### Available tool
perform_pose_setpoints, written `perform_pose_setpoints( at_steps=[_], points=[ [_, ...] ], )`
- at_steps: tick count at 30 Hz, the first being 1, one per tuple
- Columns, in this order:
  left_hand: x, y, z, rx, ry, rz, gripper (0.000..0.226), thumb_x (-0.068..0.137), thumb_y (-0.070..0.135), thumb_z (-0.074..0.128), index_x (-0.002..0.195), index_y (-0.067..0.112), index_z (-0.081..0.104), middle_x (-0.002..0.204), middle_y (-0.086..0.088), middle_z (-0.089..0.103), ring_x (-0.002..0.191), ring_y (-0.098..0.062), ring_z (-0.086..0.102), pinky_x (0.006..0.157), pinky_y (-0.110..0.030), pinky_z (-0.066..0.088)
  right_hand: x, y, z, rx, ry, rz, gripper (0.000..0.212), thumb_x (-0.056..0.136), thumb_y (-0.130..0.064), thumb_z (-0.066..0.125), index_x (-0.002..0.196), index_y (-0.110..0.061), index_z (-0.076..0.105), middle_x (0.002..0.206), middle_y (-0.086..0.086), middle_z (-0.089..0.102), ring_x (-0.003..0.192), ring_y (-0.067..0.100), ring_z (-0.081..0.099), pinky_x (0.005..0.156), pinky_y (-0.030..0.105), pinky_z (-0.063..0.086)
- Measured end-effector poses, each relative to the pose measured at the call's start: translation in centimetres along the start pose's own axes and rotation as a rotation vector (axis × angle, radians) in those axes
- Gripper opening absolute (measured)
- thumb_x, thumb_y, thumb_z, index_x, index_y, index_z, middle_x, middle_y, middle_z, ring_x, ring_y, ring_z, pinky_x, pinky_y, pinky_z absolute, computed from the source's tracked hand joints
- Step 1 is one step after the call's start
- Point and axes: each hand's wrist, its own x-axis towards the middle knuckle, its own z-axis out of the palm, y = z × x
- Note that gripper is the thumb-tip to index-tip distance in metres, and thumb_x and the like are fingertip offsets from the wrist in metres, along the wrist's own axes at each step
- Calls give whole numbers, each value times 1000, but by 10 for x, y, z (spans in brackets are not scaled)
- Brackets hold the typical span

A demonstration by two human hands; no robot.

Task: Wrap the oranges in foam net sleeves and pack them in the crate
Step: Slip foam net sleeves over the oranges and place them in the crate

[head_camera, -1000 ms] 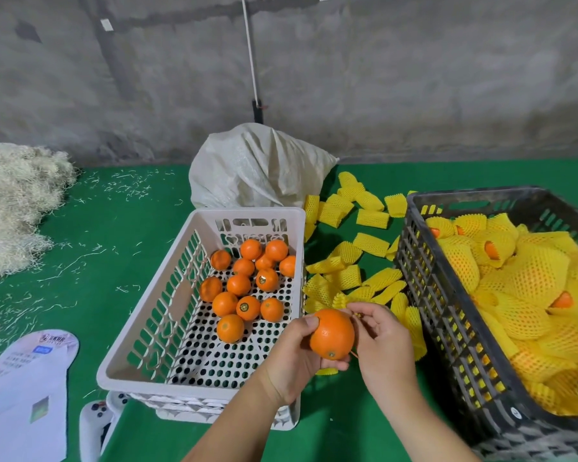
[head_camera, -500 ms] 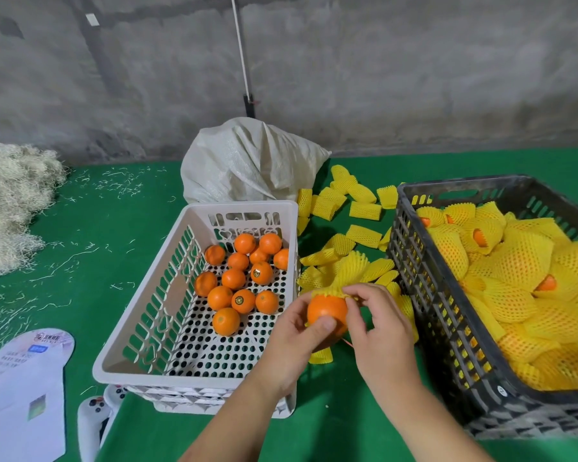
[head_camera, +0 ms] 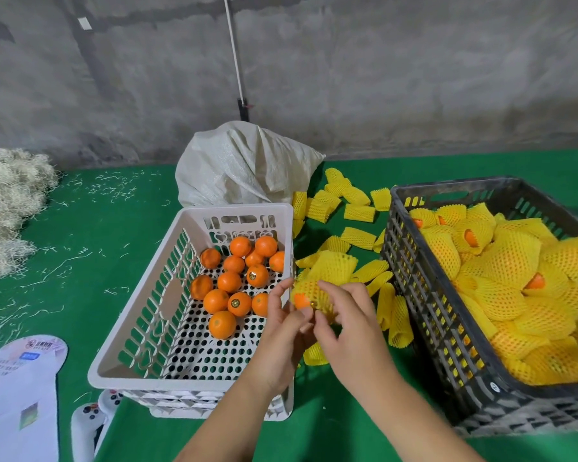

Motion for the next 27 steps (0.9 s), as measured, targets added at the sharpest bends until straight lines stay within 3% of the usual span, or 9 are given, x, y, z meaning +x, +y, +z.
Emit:
perform_pose_setpoints(
  at_steps=[2, 5, 10, 15, 17, 19, 21, 24, 27],
  points=[
    [1, -1, -3, 77, -49, -16, 74, 88, 7, 76, 148, 39, 49, 131, -15, 68, 112, -33, 70, 92, -44, 60, 3, 4, -1, -64, 62, -6, 45, 94, -15, 70, 138, -16, 62, 115, -3, 46, 108, 16, 51, 87, 31, 54],
    [1, -5, 2, 192, -54, 47, 65, 97, 3, 73, 152, 28, 49, 140, -14, 65, 124, -37, 67, 103, -51, 57, 6, 6, -4, -165, 126, -84, 38, 93, -18, 70, 131, -20, 69, 116, 1, 49, 109, 20, 47, 86, 34, 51],
    [-1, -6, 7, 173, 55, 116, 54, 87, 11, 80, 135, 32, 63, 103, -12, 74, 79, -27, 69, 71, -34, 60, 10, 10, -15, -152, 150, -150, 28, 94, -9, 67, 122, -9, 73, 106, 2, 59, 96, 20, 61, 76, 37, 58],
    [0, -6, 12, 138, 132, 152, 45, 86, 17, 78, 126, 31, 61, 109, -16, 71, 83, -26, 70, 71, -35, 61, 1, -1, -6, -229, 148, -335, 21, 95, -18, 63, 110, -11, 75, 102, 1, 62, 94, 19, 59, 76, 25, 51],
    [0, -5, 14, 130, 163, 151, 44, 85, 28, 78, 123, 20, 58, 101, -15, 69, 79, -24, 67, 66, -33, 58, -3, 2, -1, -181, 152, -266, 22, 94, -18, 65, 115, -14, 69, 111, -2, 57, 102, 16, 57, 82, 25, 52],
    [-1, -5, 12, 125, 142, 141, 46, 86, 43, 71, 120, 15, 58, 94, -12, 68, 73, -22, 65, 58, -33, 54, -6, 7, -1, -66, 135, -93, 37, 93, -22, 64, 130, -21, 57, 125, -9, 48, 110, 8, 55, 88, 25, 54],
    [-3, -6, 9, 152, 109, 133, 47, 89, 51, 64, 127, 24, 60, 102, -9, 71, 82, -24, 69, 64, -37, 57, -8, 12, -1, 31, 55, 20, 47, 95, -31, 58, 141, -30, 47, 131, -18, 42, 112, 3, 55, 89, 25, 57],
    [-6, -6, 4, 182, 17, 140, 55, 97, 46, 67, 148, 33, 49, 131, -11, 67, 116, -32, 69, 90, -47, 60, -7, 15, -6, 53, 24, -46, 49, 99, -42, 54, 146, -29, 50, 133, -18, 45, 117, -3, 53, 90, 15, 52],
    [-7, -3, 4, 246, -61, 124, 64, 98, 30, 74, 153, 35, 42, 133, -12, 66, 120, -31, 67, 90, -46, 60, -3, 17, -10, 16, 100, -131, 43, 99, -29, 56, 140, -16, 60, 124, -8, 53, 110, -5, 53, 84, 10, 49]
  ],
)
